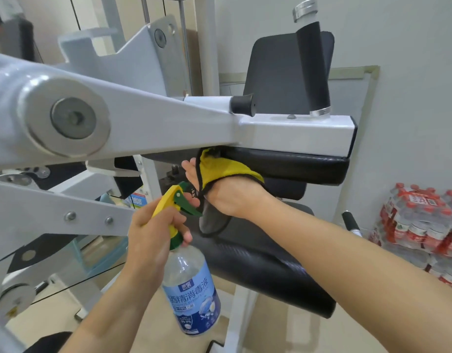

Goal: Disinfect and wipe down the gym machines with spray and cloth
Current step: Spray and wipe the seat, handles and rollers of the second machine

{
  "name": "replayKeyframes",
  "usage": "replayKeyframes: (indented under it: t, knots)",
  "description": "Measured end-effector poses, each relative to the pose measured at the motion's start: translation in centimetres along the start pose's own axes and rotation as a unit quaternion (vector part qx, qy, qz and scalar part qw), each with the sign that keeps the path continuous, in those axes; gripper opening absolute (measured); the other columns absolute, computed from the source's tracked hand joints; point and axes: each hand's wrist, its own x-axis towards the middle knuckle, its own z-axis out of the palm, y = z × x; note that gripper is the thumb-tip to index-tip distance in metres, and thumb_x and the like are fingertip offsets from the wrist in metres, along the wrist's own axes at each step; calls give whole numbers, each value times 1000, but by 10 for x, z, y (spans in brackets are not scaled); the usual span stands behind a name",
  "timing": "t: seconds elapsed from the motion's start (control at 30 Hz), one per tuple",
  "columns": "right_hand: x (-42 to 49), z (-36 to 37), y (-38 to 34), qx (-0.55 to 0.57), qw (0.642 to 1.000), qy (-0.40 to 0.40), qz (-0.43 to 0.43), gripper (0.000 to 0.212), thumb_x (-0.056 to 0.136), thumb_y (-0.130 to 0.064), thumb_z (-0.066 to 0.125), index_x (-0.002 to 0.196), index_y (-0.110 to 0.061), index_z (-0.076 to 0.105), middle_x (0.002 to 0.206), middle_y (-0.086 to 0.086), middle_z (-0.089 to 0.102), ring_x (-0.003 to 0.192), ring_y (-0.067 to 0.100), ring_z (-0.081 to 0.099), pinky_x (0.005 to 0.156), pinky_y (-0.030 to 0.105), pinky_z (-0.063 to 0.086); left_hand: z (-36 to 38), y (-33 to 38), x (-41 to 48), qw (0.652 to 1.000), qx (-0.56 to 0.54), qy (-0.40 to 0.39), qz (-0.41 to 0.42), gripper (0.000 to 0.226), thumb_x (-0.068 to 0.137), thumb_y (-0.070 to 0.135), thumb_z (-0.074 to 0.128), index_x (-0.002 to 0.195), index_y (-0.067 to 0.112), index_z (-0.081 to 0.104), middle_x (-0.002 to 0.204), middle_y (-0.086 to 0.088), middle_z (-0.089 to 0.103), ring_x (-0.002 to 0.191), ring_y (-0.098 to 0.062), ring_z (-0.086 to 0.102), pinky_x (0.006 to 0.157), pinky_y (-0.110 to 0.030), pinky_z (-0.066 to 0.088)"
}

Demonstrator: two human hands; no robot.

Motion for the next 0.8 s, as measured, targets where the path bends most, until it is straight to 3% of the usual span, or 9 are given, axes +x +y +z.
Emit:
replayKeyframes:
  t: [0.03, 0.07, 0.1, 0.17, 0.23, 0.3, 0.4, 0.6, 0.8]
  knots:
    - [9, 6, -5, -37, 997, 65, 8, 52, 103, -20, 26, 153, -9, 32, 152, 19, 41, 137, 38, 41, 112, 44, 37, -1, -1, 1, 1000, 4, 2, -1, 39, 84, -13, 49, 66, 16, 68, 52, 1, 64, 39, -18, 49, 51, -30, 41]
    - [9, 6, -5, 5, 997, 74, 28, 55, 102, -18, 22, 155, -7, 26, 152, 20, 40, 137, 38, 41, 113, 41, 36, -1, -2, 1, 1000, 9, 2, -1, 37, 85, -12, 49, 68, 14, 69, 52, 2, 64, 39, -17, 49, 52, -31, 42]
    - [6, 13, -5, 33, 992, 99, 73, 53, 101, -15, 20, 151, -7, 36, 142, 19, 50, 127, 37, 49, 105, 35, 43, -2, -2, 1, 1000, 13, 2, 1, 40, 85, -12, 48, 66, 16, 70, 53, 1, 64, 40, -18, 49, 53, -31, 42]
    - [-10, 8, 2, 97, 986, 94, 99, 47, 102, -6, 24, 123, -7, 66, 112, 15, 67, 99, 35, 63, 79, 33, 53, -2, -2, 1, 1000, 16, -9, 4, 45, 84, -12, 47, 64, 18, 74, 60, -2, 69, 42, -21, 49, 54, -32, 42]
    - [-30, 11, 8, 81, 969, 201, 123, 38, 103, -4, 32, 101, -7, 70, 109, 18, 70, 90, 38, 67, 67, 42, 56, -3, -4, 3, 1000, 16, -18, 8, 36, 85, -12, 47, 77, 11, 73, 71, -4, 74, 44, -22, 48, 56, -33, 42]
    - [-46, 19, 9, 37, 945, 282, 163, 18, 97, -1, 51, 91, -8, 67, 105, 17, 69, 94, 36, 68, 68, 44, 57, -4, -8, 4, 999, 23, -19, 10, 31, 86, -12, 46, 85, 7, 71, 75, -4, 76, 44, -21, 49, 56, -33, 44]
    - [-71, 23, 11, -23, 908, 353, 226, 14, 93, 1, 60, 87, -9, 69, 99, 12, 70, 106, 33, 67, 83, 45, 56, -4, -16, 6, 999, 27, -32, 14, 30, 84, -12, 44, 88, 2, 70, 95, -9, 78, 45, -21, 49, 55, -32, 44]
    - [-89, 43, 13, -73, 904, 375, 190, 23, 95, -1, 64, 117, -2, 70, 125, 17, 67, 122, 34, 61, 97, 47, 52, -5, -27, 10, 999, 11, -36, 17, 32, 82, -13, 43, 94, -3, 71, 98, -14, 77, 43, -21, 48, 47, -29, 41]
    - [-70, 49, 9, -100, 944, 277, 149, 40, 99, 5, 49, 139, 6, 52, 143, 22, 53, 136, 35, 48, 108, 50, 45, -15, -25, 11, 999, -3, -41, 23, 30, 84, -10, 44, 92, 1, 71, 98, -9, 78, 45, -18, 49, 49, -30, 45]
